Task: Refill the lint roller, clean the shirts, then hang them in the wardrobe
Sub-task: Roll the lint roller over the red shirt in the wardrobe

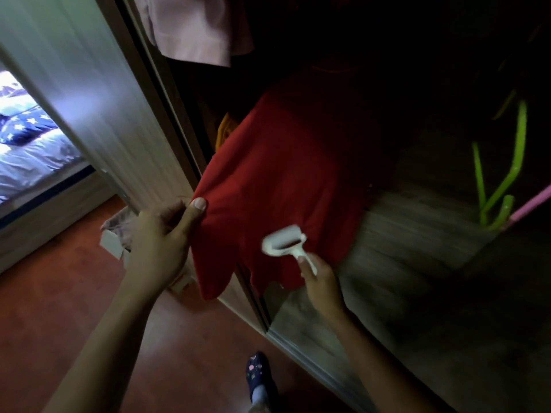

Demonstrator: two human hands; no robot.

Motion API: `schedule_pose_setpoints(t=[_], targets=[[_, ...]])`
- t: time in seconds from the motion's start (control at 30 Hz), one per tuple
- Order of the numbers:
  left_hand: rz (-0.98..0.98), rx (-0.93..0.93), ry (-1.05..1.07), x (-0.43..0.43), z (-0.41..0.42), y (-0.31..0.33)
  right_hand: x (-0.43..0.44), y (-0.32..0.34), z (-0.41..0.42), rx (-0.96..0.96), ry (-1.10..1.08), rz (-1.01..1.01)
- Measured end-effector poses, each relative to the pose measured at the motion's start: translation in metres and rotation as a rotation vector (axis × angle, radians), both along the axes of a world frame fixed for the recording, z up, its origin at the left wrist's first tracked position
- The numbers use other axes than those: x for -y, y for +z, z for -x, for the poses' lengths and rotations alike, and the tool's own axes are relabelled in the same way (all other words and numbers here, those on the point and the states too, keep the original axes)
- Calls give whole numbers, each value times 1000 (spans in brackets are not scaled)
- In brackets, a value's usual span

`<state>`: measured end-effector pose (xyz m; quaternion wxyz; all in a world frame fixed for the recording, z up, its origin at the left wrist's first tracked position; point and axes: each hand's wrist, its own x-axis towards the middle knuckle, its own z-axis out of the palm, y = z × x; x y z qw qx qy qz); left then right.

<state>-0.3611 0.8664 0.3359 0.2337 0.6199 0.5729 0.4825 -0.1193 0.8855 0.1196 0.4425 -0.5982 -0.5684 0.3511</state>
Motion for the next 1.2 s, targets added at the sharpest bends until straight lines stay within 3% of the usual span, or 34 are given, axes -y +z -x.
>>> schedule_pose_setpoints(t=[0.13, 0.23, 0.33, 0.5, 0.63, 0.73, 0.83, 0.97, 1.2], targets=[[27, 34, 2, 2, -6, 0, -6, 61, -9, -132, -156, -293], [23, 47, 5, 2, -6, 2, -21, 73, -9, -147, -143, -323], [2, 11, 5, 4, -5, 5, -31, 45, 0, -86, -112, -315], [6, -6, 29, 7, -6, 9, -29, -48, 21, 0, -15, -192], [14, 6, 39, 4, -7, 11, -24, -110, 27, 94, 101, 140], [6, -28, 36, 3, -7, 11, -27, -128, 25, 141, 149, 330], [10, -37, 25, 1, -4, 9, -37, -122, 9, 124, 112, 347], [19, -44, 19, -2, -5, 4, -58, -87, -29, 110, -45, 164], [13, -34, 7, -2, -6, 0, -65, 1, -80, -185, -368, -139]])
